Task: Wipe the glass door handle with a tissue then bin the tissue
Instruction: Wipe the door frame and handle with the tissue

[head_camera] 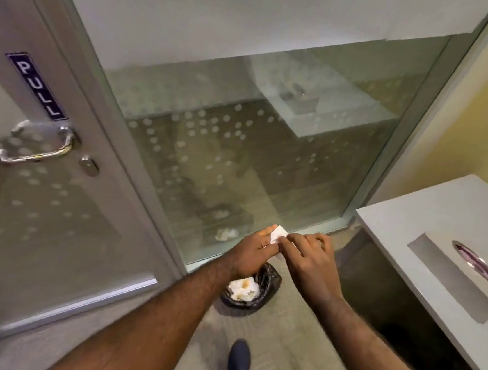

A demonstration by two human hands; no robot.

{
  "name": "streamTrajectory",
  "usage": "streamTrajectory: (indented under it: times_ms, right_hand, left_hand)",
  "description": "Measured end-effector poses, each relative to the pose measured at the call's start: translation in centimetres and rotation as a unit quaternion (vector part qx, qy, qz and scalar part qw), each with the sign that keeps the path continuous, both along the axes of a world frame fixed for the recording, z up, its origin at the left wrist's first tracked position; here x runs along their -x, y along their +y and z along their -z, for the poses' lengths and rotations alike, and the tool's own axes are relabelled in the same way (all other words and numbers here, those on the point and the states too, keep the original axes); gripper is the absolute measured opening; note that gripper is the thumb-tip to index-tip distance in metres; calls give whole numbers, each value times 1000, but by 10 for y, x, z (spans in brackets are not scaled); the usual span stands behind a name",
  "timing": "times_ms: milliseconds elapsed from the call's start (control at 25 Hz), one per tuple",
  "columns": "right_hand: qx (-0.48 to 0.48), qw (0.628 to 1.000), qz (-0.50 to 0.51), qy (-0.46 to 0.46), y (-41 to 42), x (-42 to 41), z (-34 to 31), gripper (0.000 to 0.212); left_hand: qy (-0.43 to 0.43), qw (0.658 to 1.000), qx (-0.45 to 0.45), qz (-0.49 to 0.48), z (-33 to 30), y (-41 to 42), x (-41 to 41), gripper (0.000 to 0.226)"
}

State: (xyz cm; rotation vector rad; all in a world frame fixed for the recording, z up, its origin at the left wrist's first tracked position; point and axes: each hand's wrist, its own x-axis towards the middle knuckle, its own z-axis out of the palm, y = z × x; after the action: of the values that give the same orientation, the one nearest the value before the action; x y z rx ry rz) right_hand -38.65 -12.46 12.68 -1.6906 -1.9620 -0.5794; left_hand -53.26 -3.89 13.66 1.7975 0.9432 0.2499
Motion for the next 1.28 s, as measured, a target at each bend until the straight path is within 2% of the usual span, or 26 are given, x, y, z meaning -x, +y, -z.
streamTrajectory:
  times_ms: [80, 240, 360, 480, 600, 760, 960, 1280]
  right_hand:
    - [-22, 999, -36, 17, -4, 33, 1, 18]
    - [-26, 994, -77, 66, 9, 90, -5, 19]
    - [-47, 984, -138, 100, 35, 140, -25, 17]
    - [-91, 975, -178, 99, 72, 197, -52, 16]
    - [-132, 967, -184, 116, 109, 256, -75, 35]
    - [-179, 962, -156, 131, 153, 331, -94, 27]
    - [-188, 962, -129, 149, 197, 378, -107, 27]
    - [-253, 947, -104, 169, 288, 395, -158, 29]
  left_hand:
    - [21, 999, -32, -7, -6, -15, 40, 47]
    - [128, 979, -157, -31, -27, -28, 134, 77]
    - [214, 940, -260, -59, -50, -24, 223, 90]
    - [260, 897, -340, -113, -75, -10, 315, 95]
    - [293, 852, -413, -133, -97, 16, 399, 97]
    - [306, 808, -486, -131, -119, 62, 484, 99]
    - [323, 766, -545, -111, -134, 118, 538, 106]
    - [348, 714, -602, -83, -133, 205, 541, 124]
